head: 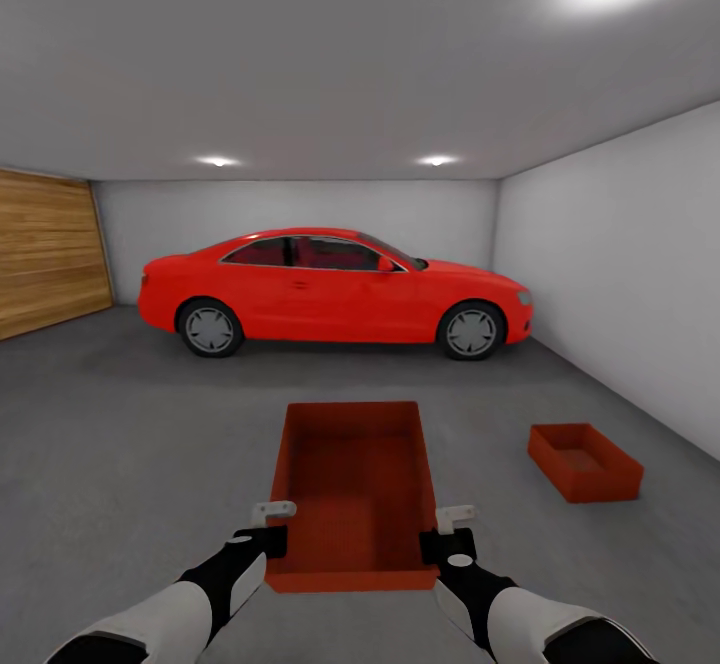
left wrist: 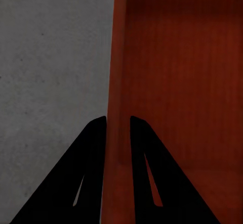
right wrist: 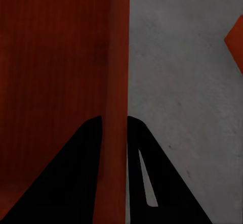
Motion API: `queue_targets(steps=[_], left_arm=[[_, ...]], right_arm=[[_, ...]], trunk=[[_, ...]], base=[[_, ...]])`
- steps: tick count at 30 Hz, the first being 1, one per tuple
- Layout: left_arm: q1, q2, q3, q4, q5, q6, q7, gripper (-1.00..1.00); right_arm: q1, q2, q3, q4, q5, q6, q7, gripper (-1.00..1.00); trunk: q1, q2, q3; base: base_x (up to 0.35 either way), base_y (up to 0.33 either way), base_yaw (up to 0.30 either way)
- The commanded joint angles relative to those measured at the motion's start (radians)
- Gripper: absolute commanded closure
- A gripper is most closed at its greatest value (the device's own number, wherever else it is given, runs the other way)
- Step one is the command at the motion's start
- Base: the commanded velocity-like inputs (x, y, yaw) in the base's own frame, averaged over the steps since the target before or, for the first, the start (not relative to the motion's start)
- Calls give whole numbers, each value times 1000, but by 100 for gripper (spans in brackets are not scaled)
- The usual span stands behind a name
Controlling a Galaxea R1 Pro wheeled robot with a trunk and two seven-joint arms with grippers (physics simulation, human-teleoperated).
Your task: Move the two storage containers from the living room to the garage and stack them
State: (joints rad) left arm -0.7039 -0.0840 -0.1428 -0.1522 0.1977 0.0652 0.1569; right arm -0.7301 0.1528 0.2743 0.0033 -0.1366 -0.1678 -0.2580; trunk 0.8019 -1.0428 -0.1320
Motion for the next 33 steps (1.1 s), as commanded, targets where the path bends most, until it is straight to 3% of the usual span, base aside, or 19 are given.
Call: queue_targets(steps=[1, 33], left_arm=[[-1, 88, 60, -6, -11, -4, 12, 100], [-2, 89, 60, -6, -11, -4, 12, 100]], right_arm=[[0, 1, -43, 1, -2, 0, 4, 100], [0, 1, -43, 1, -3, -1, 2, 100]], trunk=[[1, -1, -1], [1, -1, -1]], base=[[321, 31, 0], [322, 2, 0]])
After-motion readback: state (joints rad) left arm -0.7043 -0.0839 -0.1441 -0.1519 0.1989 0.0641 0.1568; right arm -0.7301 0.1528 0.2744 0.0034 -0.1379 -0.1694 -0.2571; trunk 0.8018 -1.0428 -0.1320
